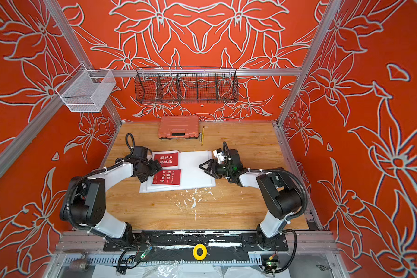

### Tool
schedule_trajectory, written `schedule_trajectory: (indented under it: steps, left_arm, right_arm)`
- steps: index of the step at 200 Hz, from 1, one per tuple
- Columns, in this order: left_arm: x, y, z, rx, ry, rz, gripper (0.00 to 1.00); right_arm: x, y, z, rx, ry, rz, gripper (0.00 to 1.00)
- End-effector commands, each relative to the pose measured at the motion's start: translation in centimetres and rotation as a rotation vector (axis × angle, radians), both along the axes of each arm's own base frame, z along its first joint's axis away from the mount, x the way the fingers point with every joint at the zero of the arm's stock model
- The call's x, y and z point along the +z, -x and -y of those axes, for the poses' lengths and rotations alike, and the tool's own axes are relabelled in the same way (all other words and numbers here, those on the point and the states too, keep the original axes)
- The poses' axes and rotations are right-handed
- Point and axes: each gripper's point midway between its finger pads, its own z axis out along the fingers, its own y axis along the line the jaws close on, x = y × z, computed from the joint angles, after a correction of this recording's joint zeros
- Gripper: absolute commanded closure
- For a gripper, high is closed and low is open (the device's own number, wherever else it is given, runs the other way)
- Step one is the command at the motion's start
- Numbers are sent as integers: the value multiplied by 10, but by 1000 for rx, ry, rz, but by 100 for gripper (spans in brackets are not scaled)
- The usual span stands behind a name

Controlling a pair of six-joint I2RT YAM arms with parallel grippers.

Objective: Place the photos into the photo albums
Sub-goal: Move the photo album to the center of the board.

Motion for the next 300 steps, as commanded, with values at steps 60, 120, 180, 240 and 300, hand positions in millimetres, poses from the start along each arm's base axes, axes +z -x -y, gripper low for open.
schedule_trajectory:
  steps: [60,120,180,240,300]
  left_arm:
    - [-49,44,87,-193,29,-257,10]
    - [0,27,38,-192,-254,-198,8]
    - [41,-11,67,-253,-204,-82,7]
    - [44,-47,161,-461,-140,-48,7]
    - [12,-49,154,-476,-282,-157,7]
  right_arm:
    - [-32,10,104,-115,488,-31,35]
    - [-30,24,151,-216,627,-26,27]
    - [-49,23,158,-233,636,-64,25]
    - [-72,24,156,-263,608,-91,24]
    - [-87,25,155,-259,674,-110,22]
